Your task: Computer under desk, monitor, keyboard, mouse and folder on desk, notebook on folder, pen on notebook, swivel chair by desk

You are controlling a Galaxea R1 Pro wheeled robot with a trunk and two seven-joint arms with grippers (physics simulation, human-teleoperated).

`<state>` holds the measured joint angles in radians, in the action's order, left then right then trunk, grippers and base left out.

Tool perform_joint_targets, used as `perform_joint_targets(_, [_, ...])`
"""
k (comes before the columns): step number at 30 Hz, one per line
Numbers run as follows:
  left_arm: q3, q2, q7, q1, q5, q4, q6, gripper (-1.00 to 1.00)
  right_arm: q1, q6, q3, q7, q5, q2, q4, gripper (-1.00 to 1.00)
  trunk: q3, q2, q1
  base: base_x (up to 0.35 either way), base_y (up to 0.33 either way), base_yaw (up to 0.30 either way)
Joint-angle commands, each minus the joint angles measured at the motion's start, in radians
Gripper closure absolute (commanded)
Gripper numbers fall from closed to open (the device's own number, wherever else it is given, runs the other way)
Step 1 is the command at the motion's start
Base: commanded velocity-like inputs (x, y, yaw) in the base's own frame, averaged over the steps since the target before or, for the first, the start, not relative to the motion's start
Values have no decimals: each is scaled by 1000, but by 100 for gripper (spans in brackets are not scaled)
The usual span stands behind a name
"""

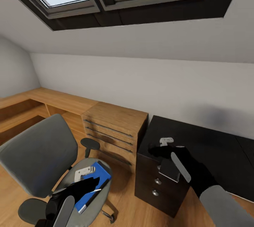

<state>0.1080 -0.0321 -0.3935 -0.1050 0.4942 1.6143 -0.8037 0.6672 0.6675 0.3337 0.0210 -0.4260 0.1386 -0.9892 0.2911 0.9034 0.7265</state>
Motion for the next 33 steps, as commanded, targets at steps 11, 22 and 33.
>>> perform_joint_targets(11, [3,0,-9,-1,12,-5,-3,-100,-5,76,-114,-3,-47,3,-29,100,-6,1,0,-10,0,-127])
perform_joint_targets(22, [23,0,-6,0,9,-19,-1,-100,-6,75,-161,-124,-48,2,-44,100,-16,1,0,0,0,-250])
perform_joint_targets(33, [64,7,-4,160,-28,-224,220,-100,-53,76,-169,-232,-48,3,-171,100,-18,1,0,0,0,-95])
